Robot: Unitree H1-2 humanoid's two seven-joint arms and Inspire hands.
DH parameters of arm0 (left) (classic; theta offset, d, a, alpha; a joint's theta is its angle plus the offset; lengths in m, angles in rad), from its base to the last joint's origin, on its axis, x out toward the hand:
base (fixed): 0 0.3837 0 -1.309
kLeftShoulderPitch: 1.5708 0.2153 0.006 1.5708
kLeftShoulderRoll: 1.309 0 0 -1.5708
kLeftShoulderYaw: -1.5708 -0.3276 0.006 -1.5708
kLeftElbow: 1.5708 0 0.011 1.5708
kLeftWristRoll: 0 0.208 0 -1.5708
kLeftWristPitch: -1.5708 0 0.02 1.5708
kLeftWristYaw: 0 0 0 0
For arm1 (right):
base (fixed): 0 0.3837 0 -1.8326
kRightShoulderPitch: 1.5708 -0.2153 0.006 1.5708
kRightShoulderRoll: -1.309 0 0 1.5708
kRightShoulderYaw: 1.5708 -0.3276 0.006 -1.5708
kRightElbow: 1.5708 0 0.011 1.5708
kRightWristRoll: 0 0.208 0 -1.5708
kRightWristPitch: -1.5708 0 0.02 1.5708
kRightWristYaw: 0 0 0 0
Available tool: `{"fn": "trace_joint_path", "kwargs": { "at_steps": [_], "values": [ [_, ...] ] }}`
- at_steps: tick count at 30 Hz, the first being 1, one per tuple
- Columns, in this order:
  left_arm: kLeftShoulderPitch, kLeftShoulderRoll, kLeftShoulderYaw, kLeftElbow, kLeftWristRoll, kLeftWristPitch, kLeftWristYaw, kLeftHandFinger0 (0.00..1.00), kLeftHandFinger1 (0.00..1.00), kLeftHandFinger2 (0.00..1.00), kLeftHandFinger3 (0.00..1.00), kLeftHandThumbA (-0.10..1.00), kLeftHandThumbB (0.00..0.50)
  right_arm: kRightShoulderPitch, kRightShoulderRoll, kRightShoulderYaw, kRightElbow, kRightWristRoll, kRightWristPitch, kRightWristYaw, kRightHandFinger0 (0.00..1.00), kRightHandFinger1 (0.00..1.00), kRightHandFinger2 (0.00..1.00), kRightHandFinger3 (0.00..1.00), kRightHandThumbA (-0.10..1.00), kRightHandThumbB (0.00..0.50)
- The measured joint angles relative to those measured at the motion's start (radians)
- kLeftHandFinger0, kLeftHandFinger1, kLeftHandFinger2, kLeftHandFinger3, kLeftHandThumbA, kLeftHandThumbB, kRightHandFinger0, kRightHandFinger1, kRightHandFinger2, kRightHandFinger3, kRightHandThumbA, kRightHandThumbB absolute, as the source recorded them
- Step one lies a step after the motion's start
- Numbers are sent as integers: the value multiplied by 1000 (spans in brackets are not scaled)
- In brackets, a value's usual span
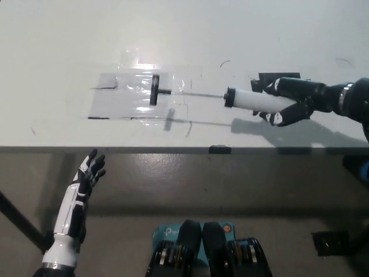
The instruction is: The robot uses right hand to pick up a small white air pumper and uses its left hand to compress it, and then puts it on the desk
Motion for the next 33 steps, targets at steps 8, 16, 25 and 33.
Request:
{"fn": "trace_joint_path", "kwargs": {
  "at_steps": [8, 16, 25, 33],
  "values": [
    [-18, -2, 17, -45, -4, 3, 0, 1000, 1000, 1000, 1000, 1000, 175, 91, -36, 4, -237, 47, 77, 60, 0, 414, 740, 666, -100, 162],
    [-25, -4, 25, -108, -8, 10, 1, 1000, 1000, 1000, 1000, 1000, 182, 115, -60, 13, -340, 91, 154, 112, 0, 351, 636, 295, -100, 135],
    [-42, -18, 34, -210, -34, 23, 1, 1000, 1000, 1000, 1000, 1000, 225, 119, -64, 14, -400, 209, 199, 185, 35, 366, 590, 299, -100, 166],
    [-41, -22, 28, -244, -35, 40, 0, 1000, 1000, 1000, 1000, 1000, 265, 119, -113, 107, -361, 358, 203, 200, 0, 384, 652, 346, -100, 227]
  ]
}}
